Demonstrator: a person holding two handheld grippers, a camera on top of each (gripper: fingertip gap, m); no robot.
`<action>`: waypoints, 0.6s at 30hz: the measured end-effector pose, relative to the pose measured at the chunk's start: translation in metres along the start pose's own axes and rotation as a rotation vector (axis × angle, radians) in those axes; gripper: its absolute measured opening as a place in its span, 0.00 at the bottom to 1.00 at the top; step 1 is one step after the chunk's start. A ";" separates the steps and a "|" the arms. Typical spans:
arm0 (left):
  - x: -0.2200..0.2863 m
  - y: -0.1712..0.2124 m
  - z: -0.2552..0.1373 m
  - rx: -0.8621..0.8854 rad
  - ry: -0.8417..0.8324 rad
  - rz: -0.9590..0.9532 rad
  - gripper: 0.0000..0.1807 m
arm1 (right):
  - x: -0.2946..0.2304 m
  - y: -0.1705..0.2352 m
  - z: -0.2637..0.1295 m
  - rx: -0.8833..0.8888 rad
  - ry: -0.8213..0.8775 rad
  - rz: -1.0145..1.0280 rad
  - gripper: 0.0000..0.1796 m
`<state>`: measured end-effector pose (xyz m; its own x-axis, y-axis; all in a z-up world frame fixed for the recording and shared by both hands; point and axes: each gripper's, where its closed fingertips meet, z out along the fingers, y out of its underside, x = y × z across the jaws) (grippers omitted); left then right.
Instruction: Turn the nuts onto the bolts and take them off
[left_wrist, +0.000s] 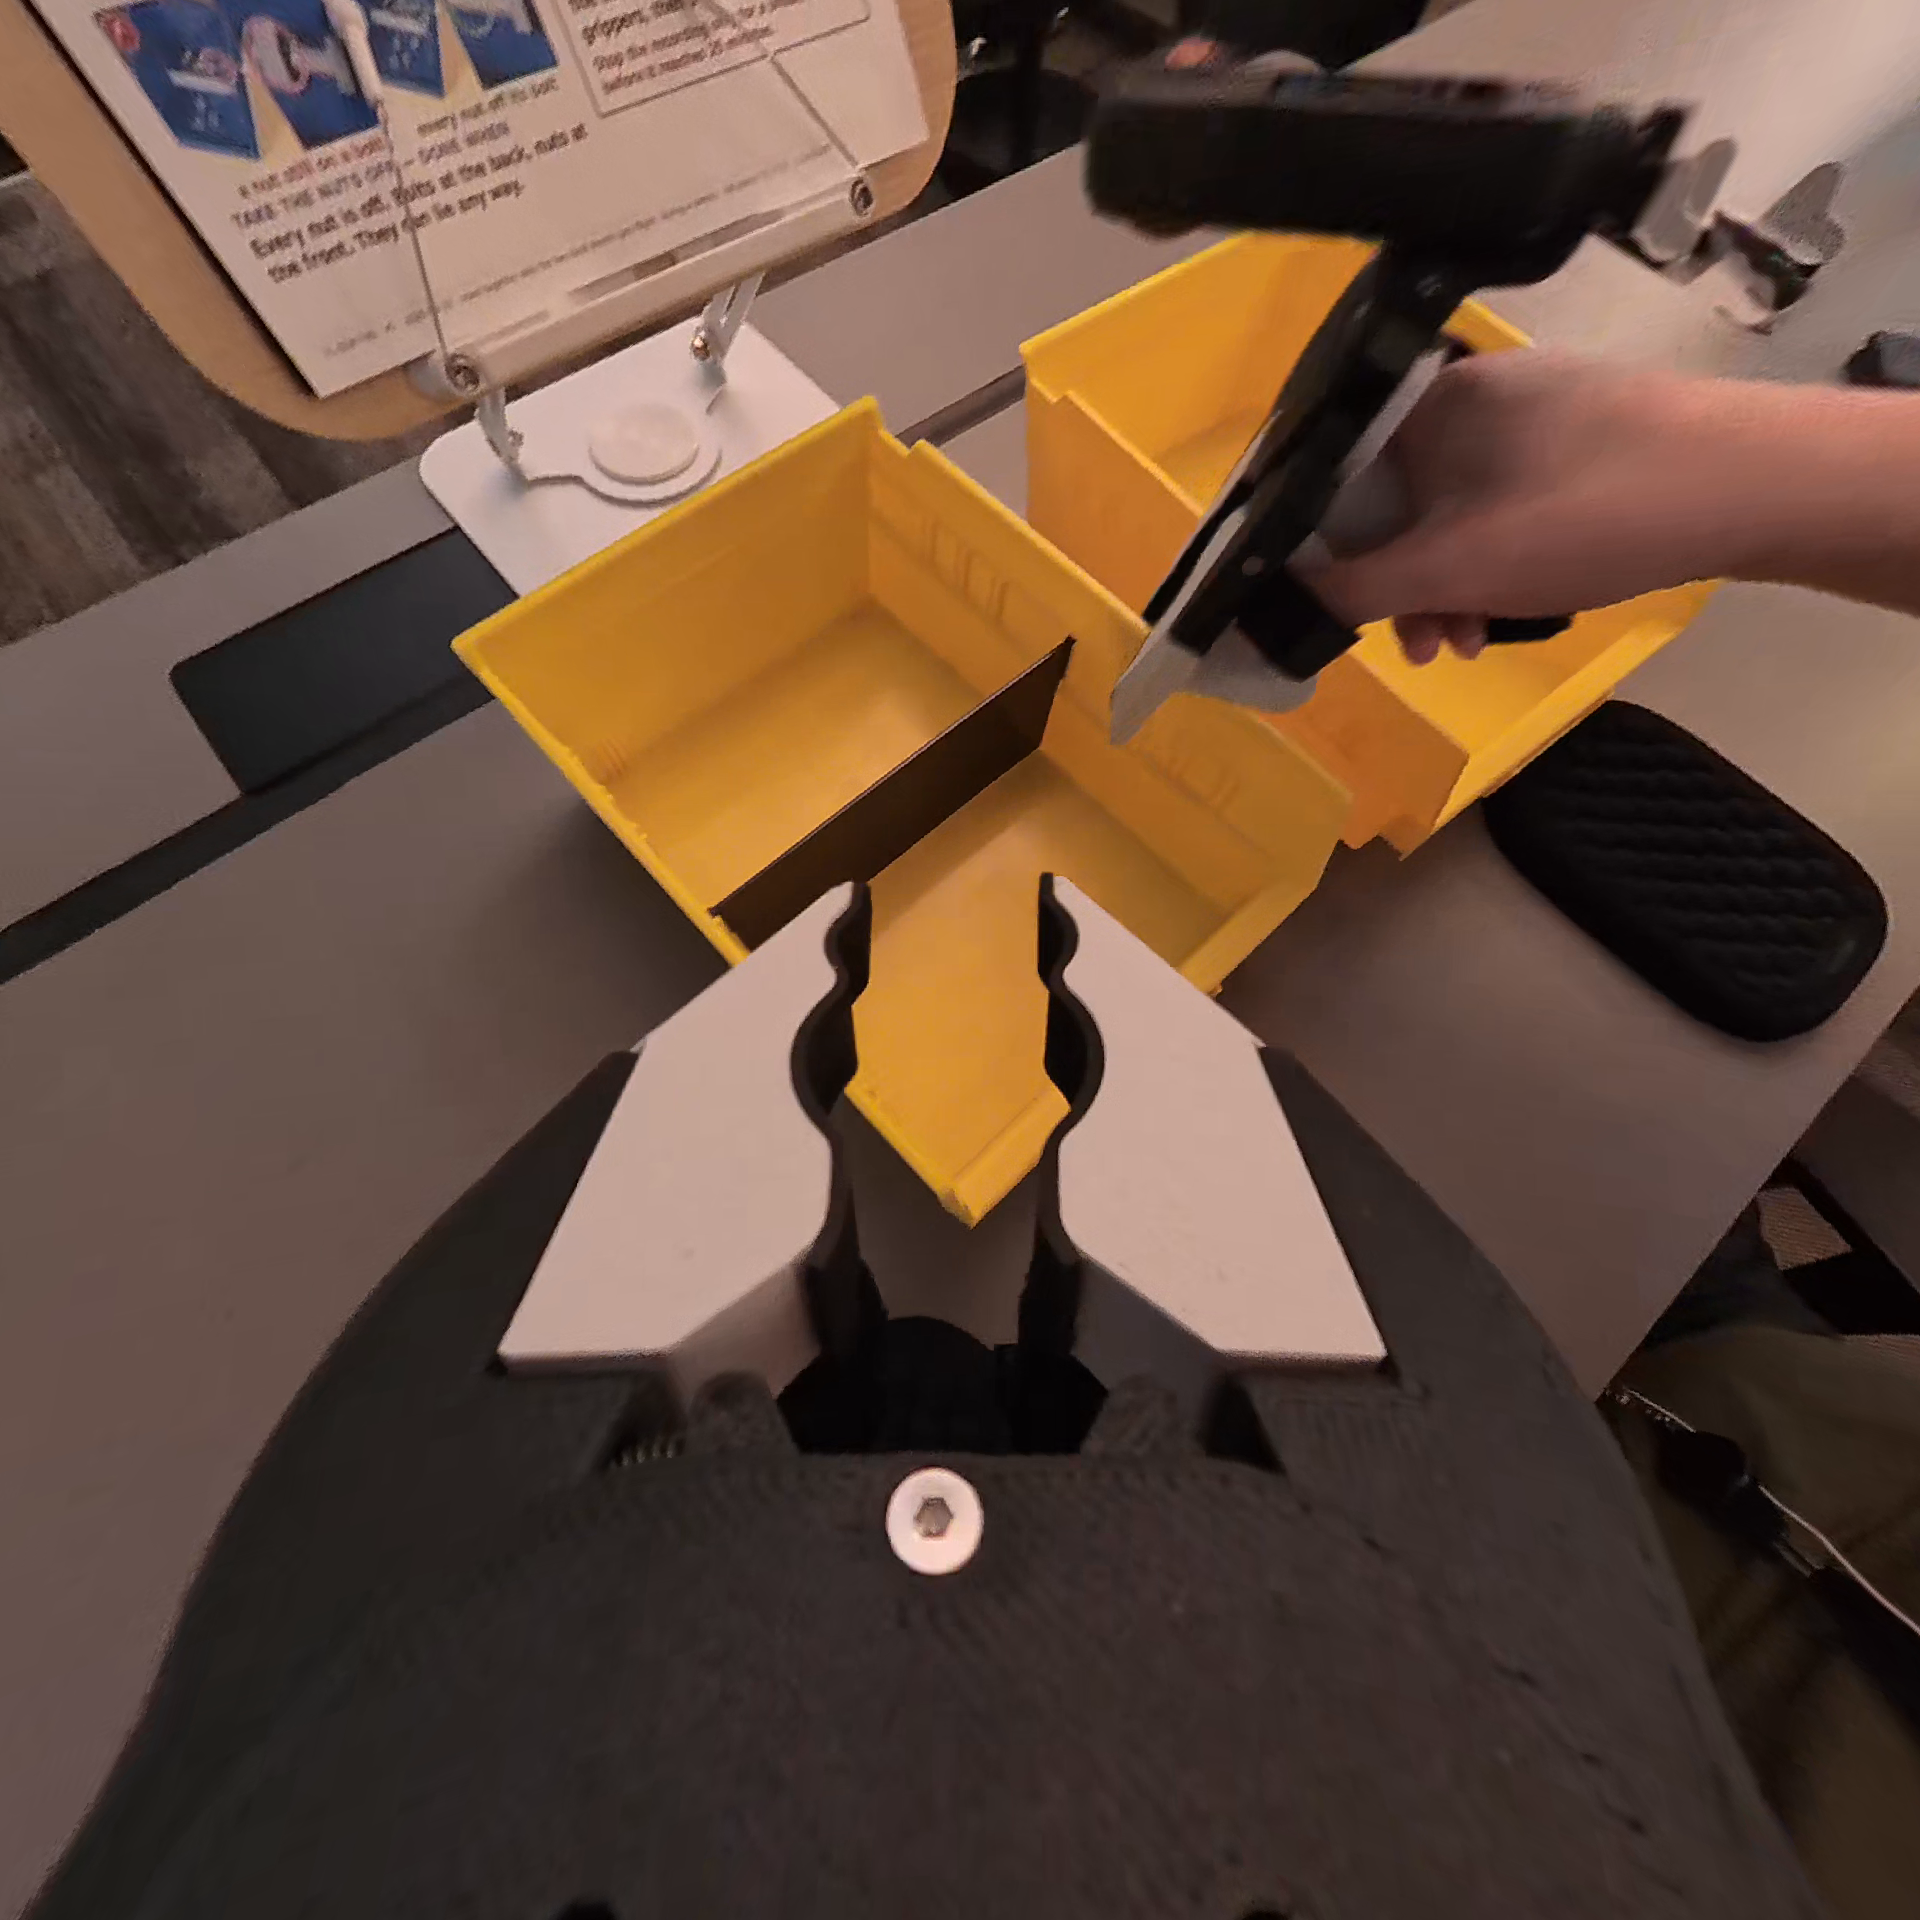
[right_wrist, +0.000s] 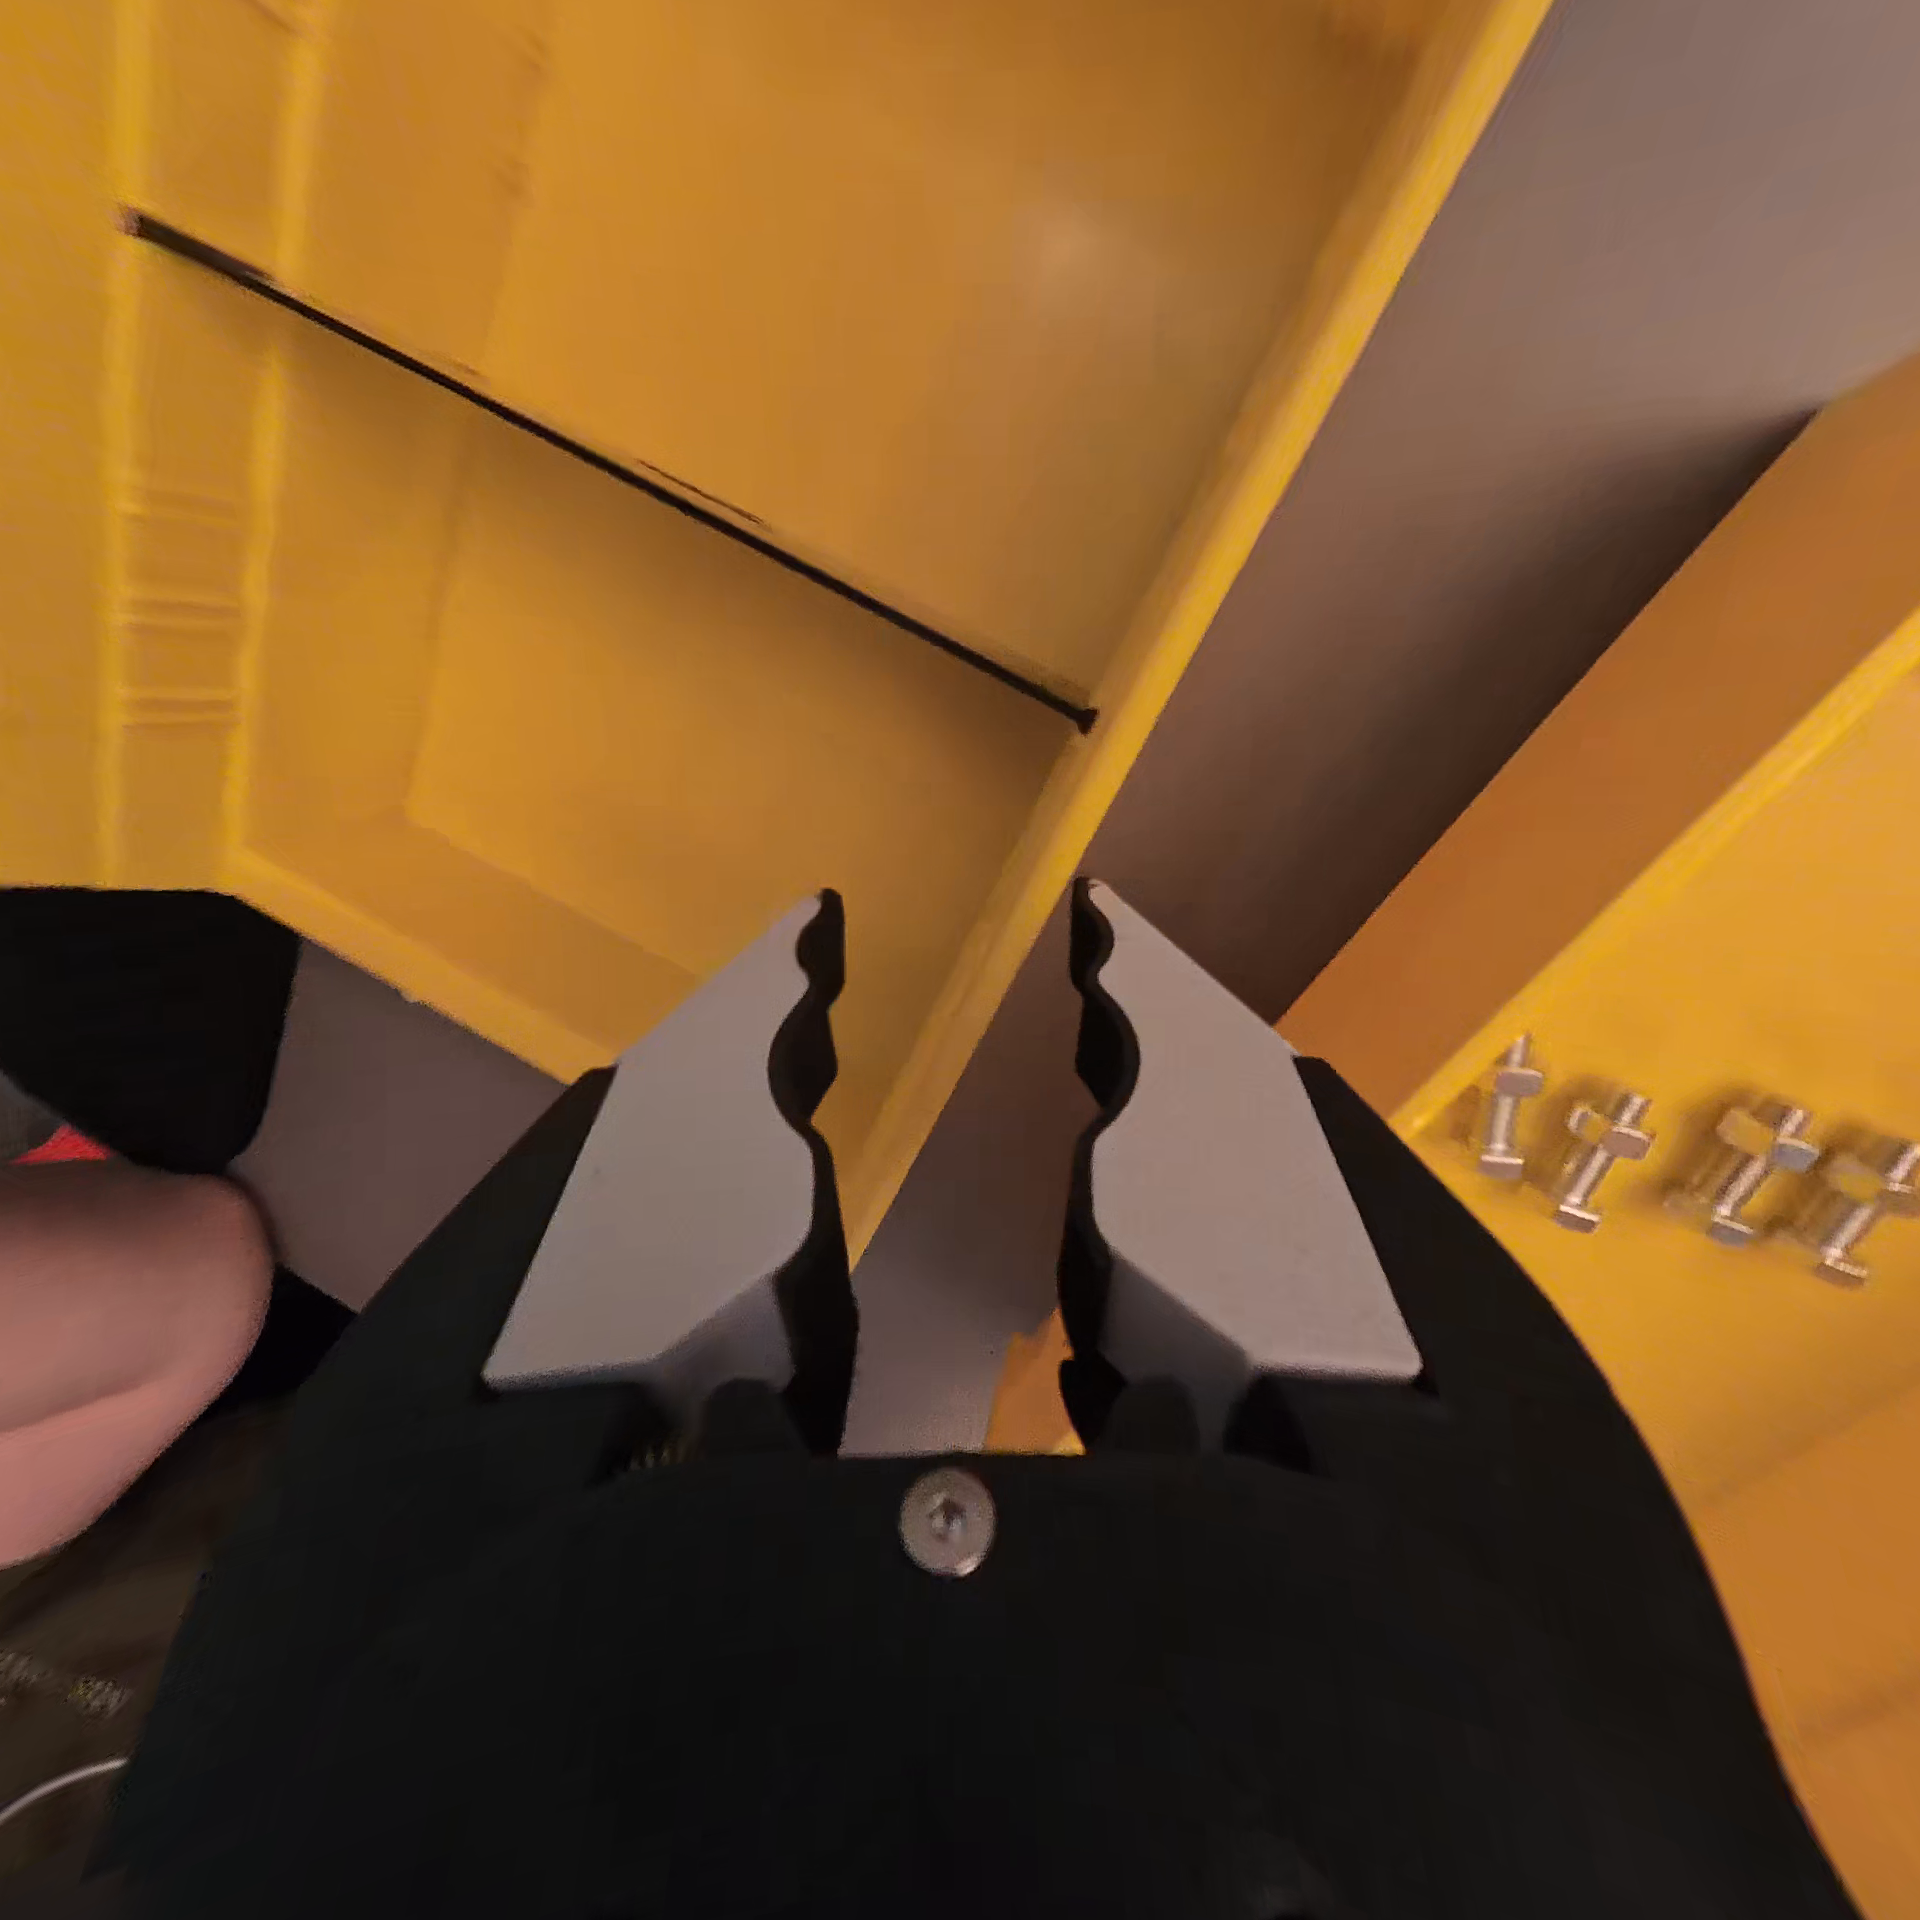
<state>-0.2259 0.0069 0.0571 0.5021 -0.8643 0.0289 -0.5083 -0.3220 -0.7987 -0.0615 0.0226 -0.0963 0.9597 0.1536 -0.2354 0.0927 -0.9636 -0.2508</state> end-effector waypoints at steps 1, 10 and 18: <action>0.002 -0.001 0.001 0.004 0.011 0.002 0.17 | 0.004 0.002 0.007 -0.028 0.023 0.022 0.22; 0.011 -0.007 -0.007 0.055 0.055 0.021 0.17 | 0.014 0.015 0.047 -0.208 0.044 0.185 0.03; 0.004 -0.061 -0.076 0.487 -0.008 -0.072 0.17 | -0.009 0.005 0.003 -0.267 -0.027 0.145 0.00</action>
<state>-0.2462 -0.0059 0.1515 0.5301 -0.8430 0.0914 -0.0865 -0.1610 -0.9831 -0.0702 0.0171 -0.0982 0.9609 0.0129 -0.2765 0.0256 -0.9988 0.0424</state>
